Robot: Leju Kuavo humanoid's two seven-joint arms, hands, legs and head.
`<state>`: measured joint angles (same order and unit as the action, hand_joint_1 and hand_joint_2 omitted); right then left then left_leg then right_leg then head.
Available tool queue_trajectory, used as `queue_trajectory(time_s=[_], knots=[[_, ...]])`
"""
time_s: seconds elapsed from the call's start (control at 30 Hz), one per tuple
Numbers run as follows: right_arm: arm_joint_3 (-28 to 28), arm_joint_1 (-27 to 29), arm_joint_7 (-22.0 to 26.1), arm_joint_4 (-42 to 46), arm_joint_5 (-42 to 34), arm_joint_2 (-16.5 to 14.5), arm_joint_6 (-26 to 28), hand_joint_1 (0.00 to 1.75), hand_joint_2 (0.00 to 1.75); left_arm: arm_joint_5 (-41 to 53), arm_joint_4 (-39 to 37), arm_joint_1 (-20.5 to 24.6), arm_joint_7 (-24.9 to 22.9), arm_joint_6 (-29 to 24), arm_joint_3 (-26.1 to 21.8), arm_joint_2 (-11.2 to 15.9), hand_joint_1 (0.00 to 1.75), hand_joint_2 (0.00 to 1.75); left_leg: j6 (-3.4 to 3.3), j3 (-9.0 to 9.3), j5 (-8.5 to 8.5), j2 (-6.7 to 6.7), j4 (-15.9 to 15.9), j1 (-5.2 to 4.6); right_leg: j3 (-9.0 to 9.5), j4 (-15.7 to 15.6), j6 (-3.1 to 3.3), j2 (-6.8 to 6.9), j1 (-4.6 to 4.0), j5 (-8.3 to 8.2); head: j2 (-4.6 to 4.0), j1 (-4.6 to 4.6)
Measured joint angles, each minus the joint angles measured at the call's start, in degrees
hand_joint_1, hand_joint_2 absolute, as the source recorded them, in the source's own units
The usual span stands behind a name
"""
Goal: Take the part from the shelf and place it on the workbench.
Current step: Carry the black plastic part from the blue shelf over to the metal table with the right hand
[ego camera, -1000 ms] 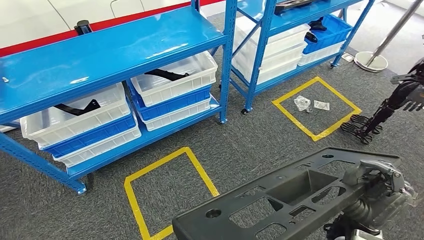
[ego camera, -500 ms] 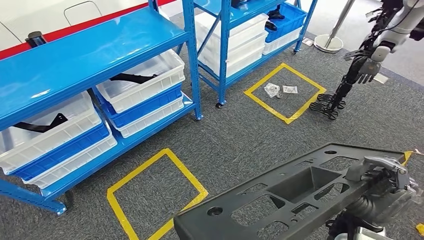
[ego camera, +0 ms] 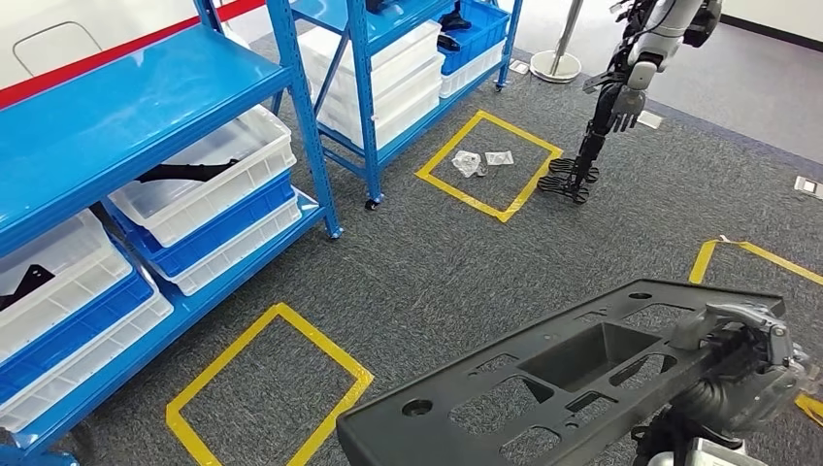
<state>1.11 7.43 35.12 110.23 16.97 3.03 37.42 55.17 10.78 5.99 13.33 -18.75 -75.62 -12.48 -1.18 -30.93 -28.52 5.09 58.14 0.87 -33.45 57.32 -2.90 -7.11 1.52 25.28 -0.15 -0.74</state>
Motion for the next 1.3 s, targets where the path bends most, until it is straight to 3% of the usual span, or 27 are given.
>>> queue_trajectory(time_s=[0.03, 0.1, 0.17, 0.23, 0.27, 0.3, 0.37, 0.4, 0.47, 0.53, 0.6, 0.67, 0.73, 0.77, 0.8, 0.83, 0.9, 0.97, 1.03, 1.1, 1.17, 1.23, 1.27, 1.3], knots=[[-0.1, 0.6, 0.0, 0.2, 0.0, -0.1, 0.2, 1.75, 1.75, 0.1, 0.0, 0.0, -0.2, 0.1, 0.0, 0.0, 0.0, 1.75, -0.4, 0.04, 0.24, -0.78, -0.3, -0.07, -0.34, 0.1, -0.35, -0.04, 0.14, -0.09, -0.01, 0.02], [-0.3, 1.4, -0.1, 0.7, 0.2, -0.1, 0.5, 1.75, 1.75, 0.5, 0.0, 0.0, -0.7, 0.3, 0.0, -0.1, 0.0, 1.75, -1.26, 0.13, 0.72, -2.52, -0.9, 0.0, -2.01, 2.7, -0.57, 2.34, -0.04, 1.23, 0.0, -0.29], [-0.3, 2.0, -0.3, 1.1, 0.5, -0.2, 0.6, 1.75, 1.75, 1.0, 0.0, -0.2, -1.3, 0.7, 0.0, -0.2, 0.0, 1.75, -1.72, 0.11, 0.85, -4.47, -1.1, -0.06, -5.36, 9.7, -0.29, 5.46, -0.21, 4.43, 0.01, -0.65], [-0.4, 2.9, -0.7, 1.5, 1.1, -0.2, 0.5, 1.75, 1.75, 1.7, 0.0, -0.3, -2.0, 1.1, 0.2, -0.2, 0.0, 1.75, -1.8, 0.01, 0.81, -6.35, -1.0, -0.13, -8.21, 16.0, -0.48, 6.32, -0.13, 6.57, 0.01, -0.74], [-0.6, 3.5, -1.0, 1.7, 1.6, -0.2, 0.5, 1.75, 1.75, 2.0, 0.0, -0.3, -2.4, 1.1, 0.3, -0.2, 0.0, 1.75, -1.77, -0.01, 0.78, -7.16, -1.0, -0.12, -8.24, 16.5, -0.87, 6.56, -0.01, 6.49, 0.01, -0.75], [-0.8, 3.9, -1.3, 2.1, 2.0, -0.2, 0.4, 1.75, 1.75, 2.3, -0.1, -0.3, -2.6, 1.2, 0.5, -0.3, 0.0, 1.75, -1.69, 0.02, 0.72, -7.9, -1.0, -0.09, -7.04, 14.6, -1.4, 6.94, 0.14, 5.61, 0.01, -0.76], [-1.3, 4.3, -1.6, 2.8, 2.2, -0.2, 0.0, 1.75, 1.75, 2.1, 0.0, -0.3, -2.4, 1.2, 0.6, -0.2, 0.0, 1.75, -1.27, 0.21, 0.46, -9.22, -0.9, -0.17, -2.23, 6.4, -2.29, 9.15, 0.28, 3.06, 0.0, -0.87], [-1.5, 4.2, -1.6, 3.0, 1.8, -0.2, -0.3, 1.75, 1.75, 1.9, 0.0, -0.3, -1.9, 1.1, 0.7, -0.1, 0.0, 1.75, -0.93, 0.33, 0.25, -9.8, -0.8, -0.33, -0.18, 2.9, -2.23, 10.24, 0.16, 2.05, 0.01, -0.96], [-2.0, 4.0, -1.1, 3.2, 0.3, -0.2, -0.9, 1.75, 1.75, 1.3, 0.1, -0.2, -0.9, 0.9, 0.7, 0.1, 0.0, 1.75, -0.24, 0.61, 0.0, -10.87, -0.7, -0.68, 1.38, 0.1, -1.43, 11.14, -0.22, 1.28, 0.01, -0.86], [-2.6, 3.7, -0.4, 3.2, -1.2, -0.2, -1.4, 1.75, 1.75, 0.9, 0.1, 0.1, -0.5, 0.8, 0.7, 0.4, 0.0, 1.75, 0.36, 0.89, -0.17, -11.73, -0.7, -0.52, 1.02, 0.3, -0.43, 9.79, -0.13, 0.97, 0.01, -0.5], [-3.1, 3.0, 0.1, 3.1, -2.3, -0.3, -1.8, 1.75, 1.75, 0.3, 0.2, 0.3, -0.4, 0.9, 0.6, 0.7, 0.0, 1.75, 0.92, 0.23, -1.86, -9.81, 1.2, -0.17, 0.83, 0.1, 0.52, 8.51, 0.28, 0.62, 0.01, -0.39], [-3.2, 2.3, 0.2, 3.0, -2.9, -0.7, -2.1, 1.75, 1.75, 0.1, 0.2, 0.3, -0.4, 1.1, 0.6, 1.0, 0.0, 1.75, 1.17, -2.54, -5.53, -6.43, 7.4, -0.02, 0.59, 0.1, 1.34, 7.33, 0.33, 0.36, 0.01, -0.22], [-3.2, 2.0, 0.2, 2.7, -3.1, -1.0, -2.3, 1.75, 1.75, 0.0, 0.2, 0.2, -0.4, 1.2, 0.6, 1.2, 0.0, 1.75, 1.14, -5.69, -8.01, -5.12, 13.8, -0.03, 0.4, 0.1, 1.74, 6.05, 0.06, 0.26, 0.01, -0.1], [-3.2, 2.0, 0.3, 2.6, -3.1, -1.1, -2.4, 1.75, 1.75, 0.0, 0.2, 0.1, -0.4, 1.2, 0.6, 1.3, 0.0, 1.75, 1.05, -6.26, -7.72, -4.97, 14.7, -0.03, 0.39, 0.2, 1.77, 5.35, -0.06, 0.23, 0.01, -0.1], [-3.2, 1.9, 0.3, 2.5, -3.1, -1.1, -2.4, 1.75, 1.75, 0.0, 0.2, 0.1, -0.4, 1.2, 0.6, 1.4, 0.0, 1.75, 0.87, -5.8, -6.3, -4.82, 13.4, -0.04, 0.42, 0.2, 1.77, 4.6, -0.16, 0.23, 0.01, -0.1], [-3.2, 1.9, 0.3, 2.4, -3.1, -1.2, -2.4, 1.75, 1.75, 0.0, 0.2, 0.1, -0.4, 1.2, 0.5, 1.5, 0.0, 1.75, 0.58, -4.35, -4.09, -4.4, 10.1, -0.05, 0.48, 0.2, 1.76, 3.86, -0.24, 0.22, 0.0, -0.09], [-3.2, 1.6, 0.4, 2.3, -3.1, -1.4, -2.4, 1.75, 1.75, 0.0, 0.2, 0.1, -0.4, 1.2, 0.5, 1.7, 0.0, 1.75, -0.11, -1.0, -0.68, -1.82, 2.9, -0.05, 0.46, 0.3, 1.6, 2.65, -0.36, 0.14, 0.01, -0.19], [-3.3, 1.2, 0.5, 2.2, -3.0, -1.6, -2.5, 1.75, 1.75, 0.1, 0.3, 0.2, -0.4, 1.0, 0.6, 1.9, 0.0, 1.75, -0.48, 0.32, 0.03, -0.02, -0.2, -0.34, 0.02, 0.3, 1.07, 1.54, -0.16, -0.14, 0.01, -0.24], [-3.3, 1.0, 0.6, 2.2, -2.9, -1.8, -2.6, 1.75, 1.75, 0.1, 0.3, 0.3, -0.5, 0.9, 0.6, 2.0, 0.0, 1.75, -0.84, 0.48, 0.4, -1.02, -0.9, -0.61, -0.51, 0.1, 0.26, 0.53, 0.14, -0.57, 0.01, -0.18], [-3.3, 0.8, 0.6, 2.1, -2.7, -2.0, -2.6, 1.75, 1.75, -0.1, 0.3, 0.4, -0.2, 0.8, 0.5, 2.1, 0.0, 1.75, -1.35, 1.0, 1.12, -2.48, -2.1, -0.45, -1.37, 0.9, -0.2, 2.15, 0.03, -0.25, 0.01, -0.3], [-3.2, 0.4, 0.6, 1.9, -2.5, -2.1, -2.6, 1.75, 1.75, -0.5, 0.3, 0.4, 0.2, 0.9, 0.4, 2.3, 0.0, 1.75, -1.63, 1.3, 1.48, -4.17, -2.8, -0.34, -4.12, 6.0, -0.19, 5.12, -0.13, 2.18, 0.01, -0.61], [-3.2, 0.4, 0.5, 1.7, -2.5, -2.3, -2.6, 1.75, 1.75, -0.6, 0.3, 0.4, 0.4, 1.0, 0.2, 2.5, 0.0, 1.75, -1.68, 1.21, 1.44, -5.95, -2.8, -0.33, -7.77, 13.4, -0.46, 6.28, 0.01, 4.91, 0.01, -0.86], [-3.2, 0.5, 0.5, 1.5, -2.6, -2.4, -2.7, 1.75, 1.75, -0.5, 0.3, 0.4, 0.3, 1.0, 0.2, 2.6, 0.0, 1.75, -1.57, 1.19, 1.36, -6.77, -2.8, -0.29, -8.56, 15.1, -0.88, 6.48, 0.21, 5.22, 0.01, -0.89], [-3.2, 0.8, 0.5, 1.3, -2.6, -2.5, -2.8, 1.75, 1.75, -0.2, 0.3, 0.4, -0.1, 1.0, 0.2, 2.7, 0.0, 1.75, -1.38, 1.24, 1.23, -7.49, -2.7, -0.19, -8.21, 14.7, -1.48, 6.74, 0.46, 4.68, 0.0, -0.94]])
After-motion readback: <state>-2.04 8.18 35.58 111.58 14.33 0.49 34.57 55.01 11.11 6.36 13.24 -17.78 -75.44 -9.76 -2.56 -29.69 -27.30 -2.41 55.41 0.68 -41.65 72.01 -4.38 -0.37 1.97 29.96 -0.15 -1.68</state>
